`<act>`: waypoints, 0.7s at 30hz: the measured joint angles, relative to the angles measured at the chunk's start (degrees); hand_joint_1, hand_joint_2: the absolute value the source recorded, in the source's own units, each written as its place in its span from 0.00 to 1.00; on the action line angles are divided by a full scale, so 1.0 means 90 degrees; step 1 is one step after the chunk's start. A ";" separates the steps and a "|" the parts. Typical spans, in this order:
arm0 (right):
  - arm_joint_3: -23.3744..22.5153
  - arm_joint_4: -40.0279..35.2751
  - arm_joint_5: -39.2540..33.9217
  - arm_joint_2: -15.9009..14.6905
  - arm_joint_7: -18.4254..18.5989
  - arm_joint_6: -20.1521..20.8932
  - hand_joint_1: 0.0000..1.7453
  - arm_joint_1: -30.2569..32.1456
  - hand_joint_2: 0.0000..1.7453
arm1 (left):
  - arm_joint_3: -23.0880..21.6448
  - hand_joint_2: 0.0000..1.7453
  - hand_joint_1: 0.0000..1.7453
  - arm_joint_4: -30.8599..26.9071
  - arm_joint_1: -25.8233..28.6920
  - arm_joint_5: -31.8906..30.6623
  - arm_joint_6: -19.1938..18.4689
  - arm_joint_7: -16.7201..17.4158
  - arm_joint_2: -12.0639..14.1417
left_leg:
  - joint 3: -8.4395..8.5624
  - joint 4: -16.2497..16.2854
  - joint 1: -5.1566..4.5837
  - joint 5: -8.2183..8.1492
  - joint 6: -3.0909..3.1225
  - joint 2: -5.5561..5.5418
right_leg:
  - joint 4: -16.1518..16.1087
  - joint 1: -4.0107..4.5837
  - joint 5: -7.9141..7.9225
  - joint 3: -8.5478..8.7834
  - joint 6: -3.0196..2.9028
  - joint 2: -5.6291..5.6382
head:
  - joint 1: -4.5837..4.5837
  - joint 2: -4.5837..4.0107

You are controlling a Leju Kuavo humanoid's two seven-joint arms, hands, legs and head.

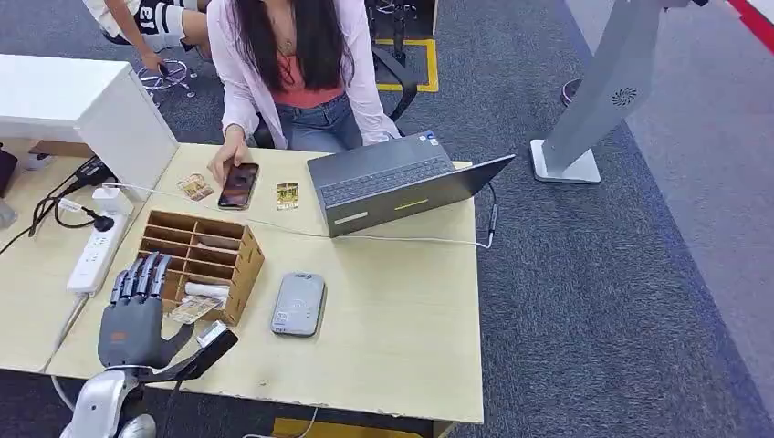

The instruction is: Pass the card to the sensor for recognition and then transmit it.

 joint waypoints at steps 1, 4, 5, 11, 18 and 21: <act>0.0000 0.0000 0.0000 0.0002 0.0000 0.0000 0.00 0.0000 1.00 | 0.0000 1.00 0.00 0.0000 0.0000 0.0000 0.0000 0.0000 -0.0002 | 0.0000 0.0000 0.0000 0.0000 0.0000 0.0000 | 0.0000 0.0000 0.0000 0.0000 0.0000 0.0000 | 0.0002 0.0000; 0.0000 0.0000 0.0010 0.0002 0.0000 0.0002 0.00 0.0000 1.00 | 0.0000 1.00 0.00 0.0010 0.0000 -0.0002 -0.0010 -0.0010 -0.0007 | 0.0000 0.0000 0.0000 0.0000 0.0000 0.0000 | 0.0000 0.0000 0.0000 0.0000 0.0000 0.0000 | 0.0000 0.0000; 0.0002 0.0000 0.0012 0.0000 0.0000 0.0002 0.00 0.0000 1.00 | 0.0000 1.00 0.00 0.0019 0.0000 -0.0002 -0.0019 -0.0015 -0.0010 | 0.0000 0.0000 0.0000 0.0000 0.0000 0.0000 | 0.0000 0.0000 0.0000 0.0000 0.0000 0.0000 | 0.0000 0.0000; 0.0002 0.0000 0.0024 0.0000 -0.0007 0.0002 0.00 0.0000 1.00 | 0.0000 1.00 0.00 0.0039 -0.0001 -0.0044 -0.0051 -0.0099 -0.0041 | 0.0000 0.0000 0.0000 0.0000 0.0000 0.0000 | 0.0000 0.0000 0.0000 0.0000 0.0000 0.0000 | 0.0002 0.0000; 0.0002 0.0000 0.0034 0.0000 0.0000 0.0002 0.00 0.0000 1.00 | 0.0000 1.00 0.00 0.0049 -0.0003 -0.0068 -0.0085 -0.0112 -0.0085 | 0.0001 0.0000 0.0000 0.0000 0.0000 0.0000 | 0.0000 0.0000 0.0000 0.0000 0.0000 0.0000 | 0.0000 0.0000; 0.0005 0.0000 0.0034 0.0002 0.0000 0.0002 0.00 0.0000 1.00 | 0.0000 1.00 0.00 0.0070 -0.0003 -0.0068 -0.0087 -0.0112 -0.0095 | 0.0001 0.0000 0.0000 0.0000 0.0000 0.0000 | 0.0000 0.0000 0.0000 0.0000 0.0000 0.0000 | 0.0000 0.0000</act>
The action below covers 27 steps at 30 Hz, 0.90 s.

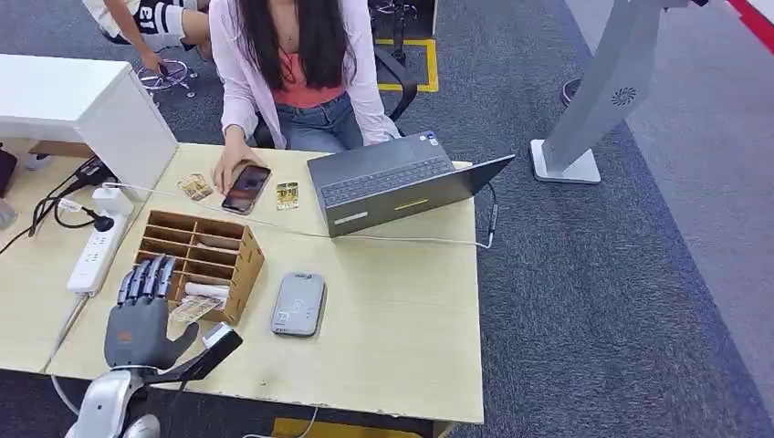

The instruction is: Pass the card to the sensor for recognition and then transmit it.

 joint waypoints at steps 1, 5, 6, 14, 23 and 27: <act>0.0000 0.0000 0.0000 0.0000 0.0000 0.0000 0.00 0.0000 1.00 | 0.0000 1.00 0.00 0.0005 0.0000 0.0000 0.0000 0.0000 0.0000 | 0.0000 0.0000 0.0000 0.0000 0.0000 0.0000 | 0.0000 0.0000 0.0000 0.0000 0.0000 0.0000 | 0.0000 0.0000; 0.0000 0.0000 0.0000 -0.0002 0.0000 0.0000 0.00 0.0000 1.00 | 0.0000 1.00 0.00 0.0019 0.0000 0.0000 0.0000 0.0000 -0.0010 | 0.0000 0.0000 0.0000 0.0000 0.0000 0.0000 | 0.0000 0.0000 0.0000 0.0000 0.0000 0.0000 | 0.0000 0.0000; 0.0000 0.0000 0.0000 0.0000 0.0000 0.0000 0.00 0.0000 1.00 | 0.0000 1.00 0.00 0.0019 0.0000 0.0000 0.0000 0.0000 -0.0015 | 0.0000 0.0000 0.0000 0.0000 0.0000 0.0000 | 0.0000 0.0000 0.0000 0.0000 0.0000 0.0000 | 0.0000 0.0000; 0.0000 0.0000 0.0000 0.0000 0.0000 0.0000 0.00 0.0000 1.00 | 0.0000 1.00 0.00 0.0022 0.0000 0.0000 0.0000 0.0000 -0.0029 | 0.0000 0.0000 0.0000 0.0000 0.0000 0.0000 | 0.0000 0.0000 0.0000 0.0000 0.0000 0.0000 | 0.0000 0.0000; 0.0000 0.0000 0.0000 0.0000 0.0000 0.0000 0.00 0.0000 1.00 | 0.0000 1.00 0.00 0.0024 0.0000 0.0000 0.0000 0.0000 -0.0032 | 0.0000 0.0000 0.0000 0.0000 0.0000 0.0000 | 0.0000 0.0000 0.0000 0.0000 0.0000 0.0000 | 0.0000 0.0000; 0.0000 0.0000 0.0000 0.0000 0.0000 0.0000 0.00 0.0000 1.00 | 0.0000 1.00 0.00 0.0024 0.0000 0.0000 0.0000 0.0000 -0.0032 | 0.0000 0.0000 0.0000 0.0000 0.0000 0.0000 | 0.0000 0.0000 0.0000 0.0000 0.0000 0.0000 | 0.0000 0.0000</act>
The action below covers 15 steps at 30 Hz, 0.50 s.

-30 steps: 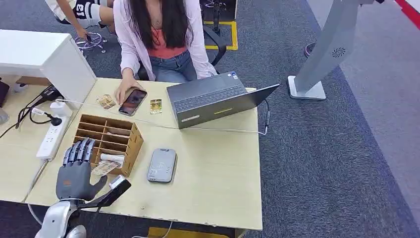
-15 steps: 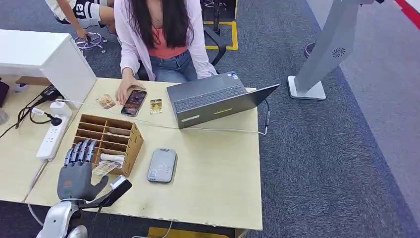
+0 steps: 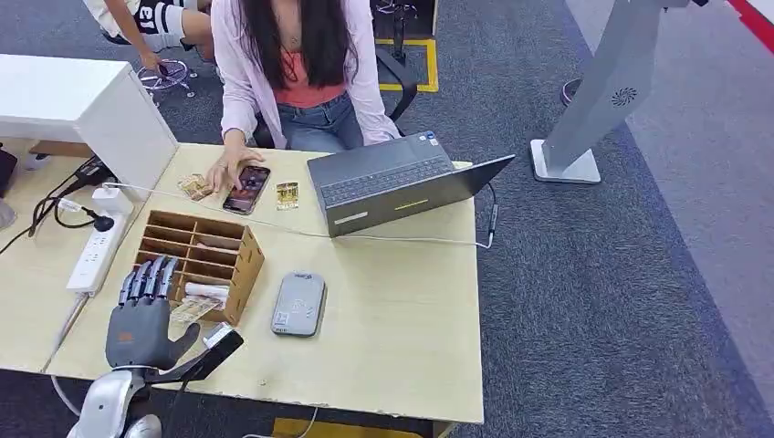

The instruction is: Pass the card to the sensor for recognition and then transmit it.

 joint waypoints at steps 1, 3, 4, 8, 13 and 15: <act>0.0000 0.0000 0.0000 0.0000 0.0000 0.0000 0.00 0.0000 1.00 | 0.0000 1.00 0.00 0.0000 0.0000 0.0000 0.0000 0.0002 -0.0002 | 0.0000 0.0000 0.0000 0.0000 0.0000 0.0000 | 0.0000 0.0000 0.0000 0.0000 0.0000 0.0000 | 0.0002 0.0000; 0.0000 0.0000 0.0000 -0.0002 0.0000 0.0000 0.00 0.0000 1.00 | 0.0000 1.00 0.00 0.0000 0.0000 0.0000 0.0000 0.0000 -0.0002 | 0.0000 0.0000 0.0000 0.0000 0.0000 0.0000 | 0.0000 0.0000 0.0000 0.0000 0.0000 0.0000 | 0.0002 0.0000; 0.0000 0.0000 0.0000 0.0000 0.0000 0.0000 0.00 0.0000 1.00 | 0.0000 1.00 0.00 0.0000 0.0000 0.0000 0.0000 0.0000 -0.0005 | 0.0000 0.0000 0.0000 0.0000 0.0000 0.0000 | 0.0000 0.0000 0.0000 0.0000 0.0000 0.0000 | 0.0000 0.0000; 0.0000 0.0000 0.0000 0.0000 0.0000 0.0000 0.00 0.0000 1.00 | 0.0000 1.00 0.00 0.0000 0.0000 0.0000 0.0000 0.0000 -0.0010 | 0.0000 0.0000 0.0000 0.0000 0.0000 0.0000 | 0.0000 0.0000 0.0000 0.0000 0.0000 0.0000 | 0.0000 0.0000; 0.0000 0.0000 0.0000 0.0000 0.0000 0.0000 0.00 0.0000 1.00 | 0.0000 1.00 0.00 0.0000 0.0000 0.0000 0.0000 0.0000 -0.0017 | 0.0000 0.0000 0.0000 0.0000 0.0000 0.0000 | 0.0000 0.0000 0.0000 0.0000 0.0000 0.0000 | 0.0000 0.0000; 0.0000 0.0000 0.0000 0.0000 0.0000 0.0000 0.00 0.0000 1.00 | 0.0000 1.00 0.00 0.0000 0.0000 0.0000 0.0000 0.0000 -0.0017 | 0.0000 0.0000 0.0000 0.0000 0.0000 0.0000 | 0.0000 0.0000 0.0000 0.0000 0.0000 0.0000 | 0.0000 0.0000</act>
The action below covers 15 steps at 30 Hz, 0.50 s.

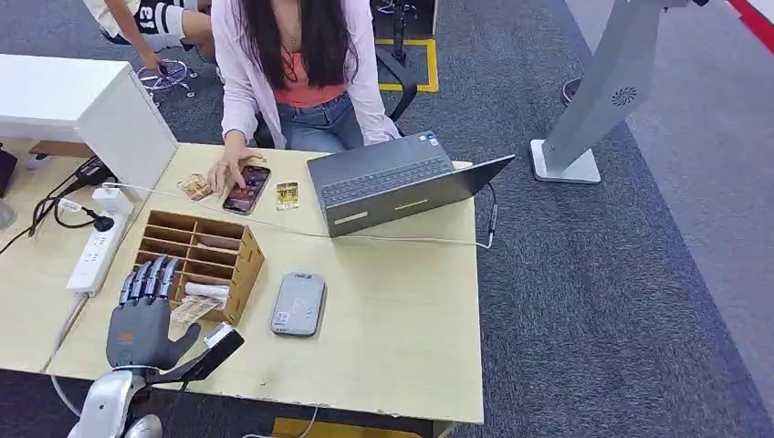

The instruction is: Pass the card to the sensor for recognition and then transmit it.

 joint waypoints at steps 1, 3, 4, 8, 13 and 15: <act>0.0000 0.0000 0.0000 0.0000 0.0000 0.0000 0.00 0.0000 1.00 | 0.0000 1.00 0.00 0.0002 0.0000 -0.0002 -0.0021 0.0002 0.0000 | 0.0000 0.0000 0.0000 0.0000 0.0000 0.0000 | 0.0000 0.0000 0.0000 0.0000 0.0000 0.0000 | 0.0000 0.0000; 0.0002 0.0000 0.0020 -0.0002 -0.0002 0.0029 0.00 -0.0001 1.00 | 0.0000 1.00 0.00 0.0017 -0.0005 -0.0027 -0.0353 0.0066 0.0000 | 0.0000 0.0000 0.0000 0.0000 0.0000 0.0000 | 0.0000 0.0000 0.0000 0.0000 0.0000 0.0000 | 0.0000 0.0000; 0.0005 0.0000 0.0022 -0.0002 0.0000 0.0027 0.00 0.0000 1.00 | 0.0000 1.00 0.00 0.0046 -0.0001 -0.0031 -0.0432 0.0104 -0.0002 | 0.0000 0.0000 0.0000 0.0000 0.0000 0.0000 | 0.0000 0.0000 0.0000 0.0000 0.0000 0.0000 | 0.0000 0.0000; 0.0007 0.0000 0.0032 0.0000 -0.0002 0.0027 0.00 0.0000 1.00 | 0.0000 1.00 0.00 0.0112 -0.0001 -0.0061 -0.0476 0.0129 -0.0029 | 0.0000 0.0000 0.0000 0.0000 0.0000 0.0000 | 0.0000 0.0000 0.0000 0.0000 0.0000 0.0000 | 0.0002 0.0000; 0.0007 0.0000 0.0041 0.0000 -0.0002 0.0022 0.00 0.0000 1.00 | 0.0000 1.00 0.00 0.0172 -0.0002 -0.0066 -0.0474 0.0129 -0.0044 | 0.0000 0.0000 0.0000 0.0000 0.0000 0.0000 | 0.0000 0.0000 0.0000 0.0000 0.0000 0.0000 | 0.0002 0.0000; 0.0007 0.0000 0.0041 0.0000 -0.0002 0.0022 0.00 -0.0001 1.00 | 0.0000 1.00 0.00 0.0194 -0.0003 -0.0066 -0.0474 0.0129 -0.0044 | 0.0000 0.0000 0.0000 0.0000 0.0000 0.0000 | 0.0000 0.0000 0.0000 0.0000 0.0000 0.0000 | 0.0002 0.0000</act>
